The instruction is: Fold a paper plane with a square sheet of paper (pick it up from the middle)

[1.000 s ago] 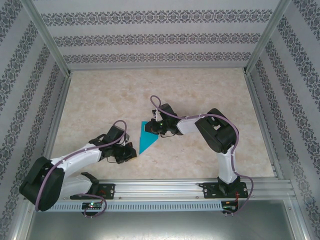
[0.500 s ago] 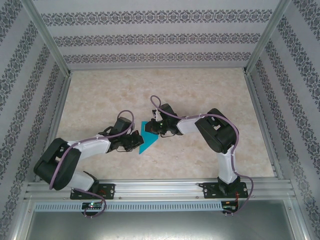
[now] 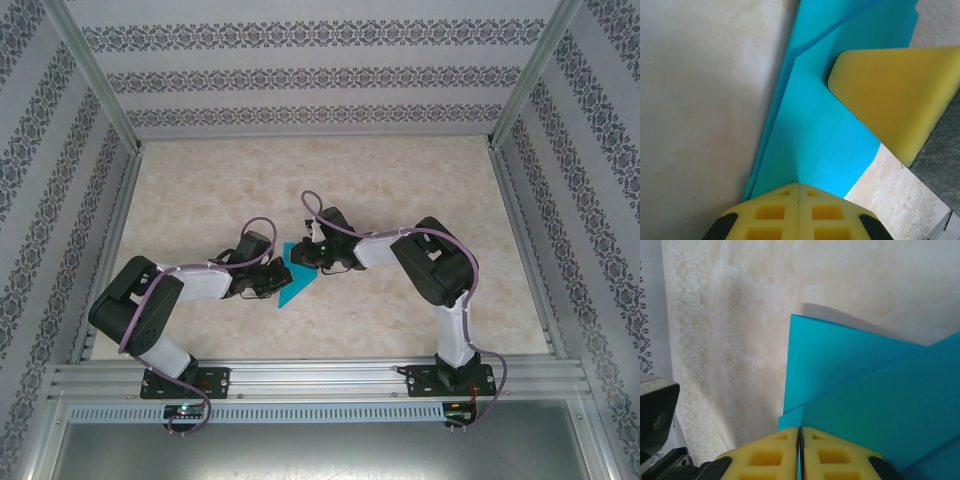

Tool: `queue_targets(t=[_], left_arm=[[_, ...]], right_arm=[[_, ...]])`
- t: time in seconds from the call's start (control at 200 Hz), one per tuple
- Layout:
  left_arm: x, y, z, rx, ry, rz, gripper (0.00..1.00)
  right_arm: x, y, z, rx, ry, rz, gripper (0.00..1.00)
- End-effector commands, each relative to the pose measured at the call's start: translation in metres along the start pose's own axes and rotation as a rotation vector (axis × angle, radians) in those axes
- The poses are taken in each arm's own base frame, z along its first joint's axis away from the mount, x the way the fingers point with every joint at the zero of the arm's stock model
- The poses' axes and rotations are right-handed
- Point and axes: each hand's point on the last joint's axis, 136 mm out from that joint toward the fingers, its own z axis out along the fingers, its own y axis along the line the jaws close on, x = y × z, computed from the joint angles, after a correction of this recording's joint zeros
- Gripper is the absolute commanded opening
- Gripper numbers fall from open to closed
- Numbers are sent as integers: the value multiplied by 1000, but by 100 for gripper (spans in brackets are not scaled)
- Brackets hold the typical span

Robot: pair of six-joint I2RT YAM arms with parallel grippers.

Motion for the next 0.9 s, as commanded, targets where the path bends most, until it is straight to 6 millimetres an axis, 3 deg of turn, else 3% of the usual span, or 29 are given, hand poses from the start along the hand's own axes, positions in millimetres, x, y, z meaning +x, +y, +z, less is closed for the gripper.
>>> queue_targets(t=[0.0, 0.135, 0.31, 0.54, 0.894], left_arm=[[37, 71, 5, -222, 88, -71, 2], [39, 75, 1, -248, 103, -36, 1], [34, 66, -1, -235, 93, -6, 1], [35, 69, 0, -240, 98, -8, 1], [47, 84, 1, -253, 116, -22, 1]], right_arm=[[4, -10, -14, 95, 0, 12, 11], [-1, 11, -23, 45, -10, -32, 11], [14, 21, -5, -5, 54, -43, 10], [14, -31, 7, 104, 34, 43, 10], [-26, -56, -8, 162, -50, 85, 11]])
